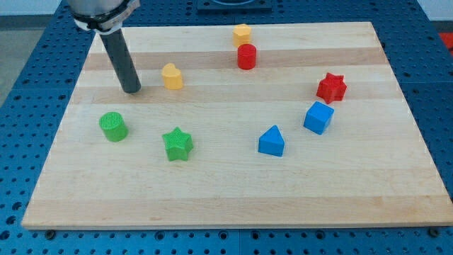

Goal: Push yellow hear near red circle

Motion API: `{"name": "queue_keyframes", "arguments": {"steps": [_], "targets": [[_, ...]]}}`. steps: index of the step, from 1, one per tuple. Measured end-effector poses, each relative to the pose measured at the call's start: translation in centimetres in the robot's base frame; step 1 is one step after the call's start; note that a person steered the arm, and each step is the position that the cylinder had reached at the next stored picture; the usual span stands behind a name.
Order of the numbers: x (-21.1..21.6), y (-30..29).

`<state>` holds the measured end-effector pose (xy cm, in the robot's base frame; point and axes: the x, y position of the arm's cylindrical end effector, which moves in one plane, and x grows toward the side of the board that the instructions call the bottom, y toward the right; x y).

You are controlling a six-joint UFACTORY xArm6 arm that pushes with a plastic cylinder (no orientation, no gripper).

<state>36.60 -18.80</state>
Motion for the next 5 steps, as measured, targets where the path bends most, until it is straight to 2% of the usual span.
{"name": "queue_keyframes", "arguments": {"steps": [2, 3, 5], "targets": [[-0.3, 7.7], [-0.4, 8.8], [-2.5, 2.4]]}}
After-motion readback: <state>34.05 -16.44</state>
